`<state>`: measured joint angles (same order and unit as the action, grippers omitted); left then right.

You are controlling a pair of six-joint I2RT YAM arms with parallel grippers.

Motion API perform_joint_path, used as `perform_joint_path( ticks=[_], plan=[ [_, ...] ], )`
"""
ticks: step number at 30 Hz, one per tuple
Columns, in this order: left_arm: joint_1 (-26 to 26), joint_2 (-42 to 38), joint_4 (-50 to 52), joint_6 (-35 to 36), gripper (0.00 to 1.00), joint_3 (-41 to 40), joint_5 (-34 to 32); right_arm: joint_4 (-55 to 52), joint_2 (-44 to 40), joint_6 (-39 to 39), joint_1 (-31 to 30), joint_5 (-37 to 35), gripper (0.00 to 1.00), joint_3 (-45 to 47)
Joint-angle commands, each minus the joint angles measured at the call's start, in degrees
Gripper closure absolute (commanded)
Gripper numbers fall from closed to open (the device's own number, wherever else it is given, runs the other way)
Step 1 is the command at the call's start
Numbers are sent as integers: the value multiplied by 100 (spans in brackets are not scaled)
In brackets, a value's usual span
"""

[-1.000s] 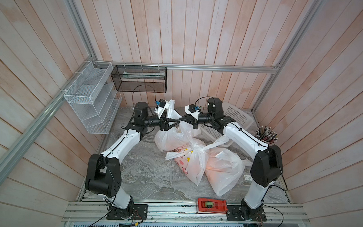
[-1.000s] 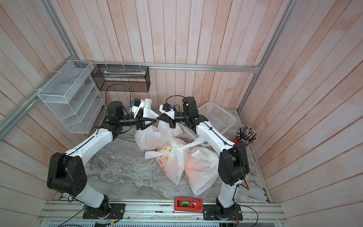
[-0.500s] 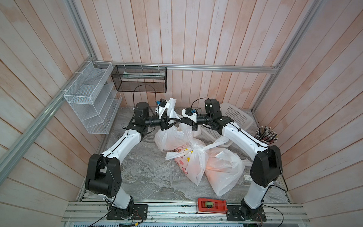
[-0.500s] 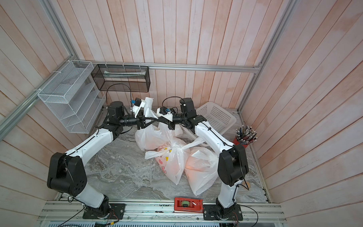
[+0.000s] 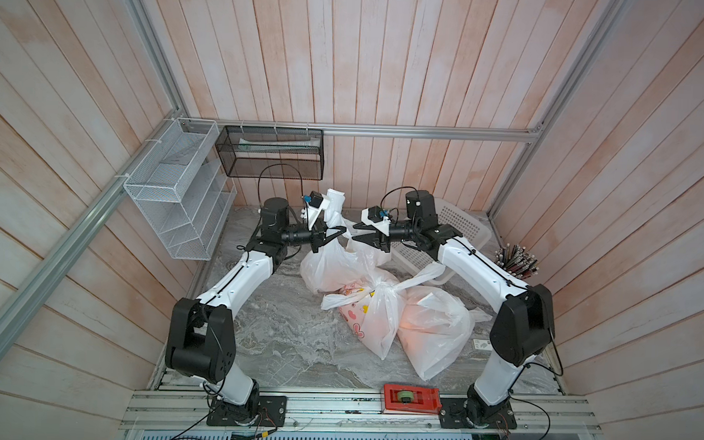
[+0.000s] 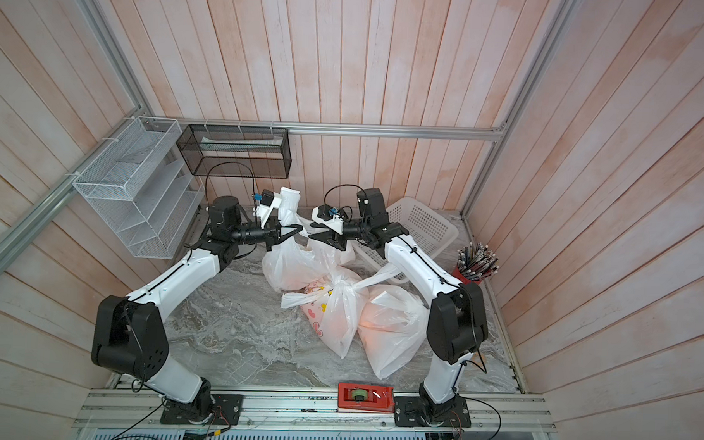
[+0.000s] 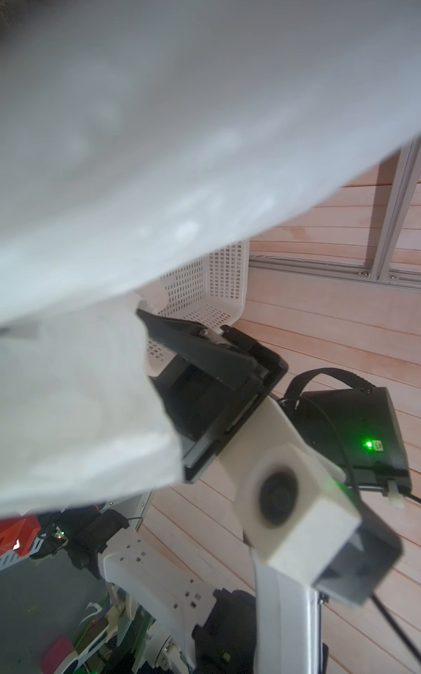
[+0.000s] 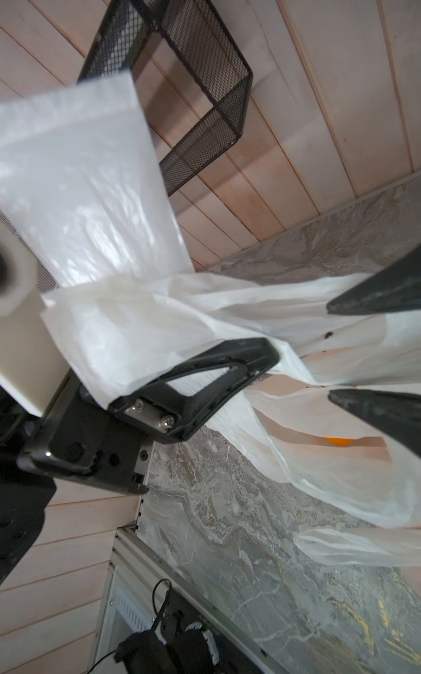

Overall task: Place the oranges into plastic bags & tie knots
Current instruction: Tie the plastic bag at the center of the board.

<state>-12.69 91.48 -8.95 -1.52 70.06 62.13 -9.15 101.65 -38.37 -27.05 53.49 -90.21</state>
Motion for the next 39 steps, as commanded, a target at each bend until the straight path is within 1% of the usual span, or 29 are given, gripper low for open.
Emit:
perform_joint_path(
  ticks=[1,4,7,9,12,15,17,19,22,24,25,27,28,29,30,33,37,39],
  plan=[
    [-22,-15,138,205,100,-39,296,123,-156,614,350,673,51,-409],
    [-19,-40,304,371,100,-22,328,295,121,1187,455,736,41,-951],
    [-23,-69,451,510,100,-34,319,315,547,1794,433,946,28,-1651],
    [-23,-69,464,521,100,-33,318,132,869,2019,380,1212,22,-2194],
    [-16,-30,446,499,97,-28,335,-268,1235,1879,173,1207,18,-2826],
    [-19,-29,412,486,96,-45,355,-586,1598,1850,-28,1229,17,-3411],
    [-20,-49,389,486,95,-71,355,-798,1828,1844,-121,1385,17,-3775],
    [-21,-69,369,490,95,-97,360,-934,1998,1835,-185,1387,18,-4000],
    [-25,-78,368,492,94,-106,346,-1028,2162,1900,-248,1421,26,-4200],
    [-23,-84,368,490,93,-107,331,-1073,2192,1920,-282,1456,37,-4207],
    [-17,-82,369,491,93,-106,322,-1105,2193,1906,-288,1485,45,-4200],
    [-22,-89,327,462,89,-124,274,-1166,2177,1878,-289,1484,70,-4204],
    [-12,-86,308,431,86,-136,262,-1198,2150,1855,-283,1459,79,-4206],
    [-11,-105,272,397,84,-157,256,-1221,2115,1827,-279,1411,91,-4194],
    [0,-104,210,354,82,-180,240,-1217,2069,1799,-267,1360,100,-4146],
    [36,-149,-46,179,77,-307,242,-1039,1916,1848,-172,1286,100,-3905],
    [74,-216,-366,8,76,-457,243,-638,1700,2038,-60,970,100,-3477],
    [76,-215,-371,5,73,-467,230,-550,1625,2043,-61,899,100,-3317]
  ],
)
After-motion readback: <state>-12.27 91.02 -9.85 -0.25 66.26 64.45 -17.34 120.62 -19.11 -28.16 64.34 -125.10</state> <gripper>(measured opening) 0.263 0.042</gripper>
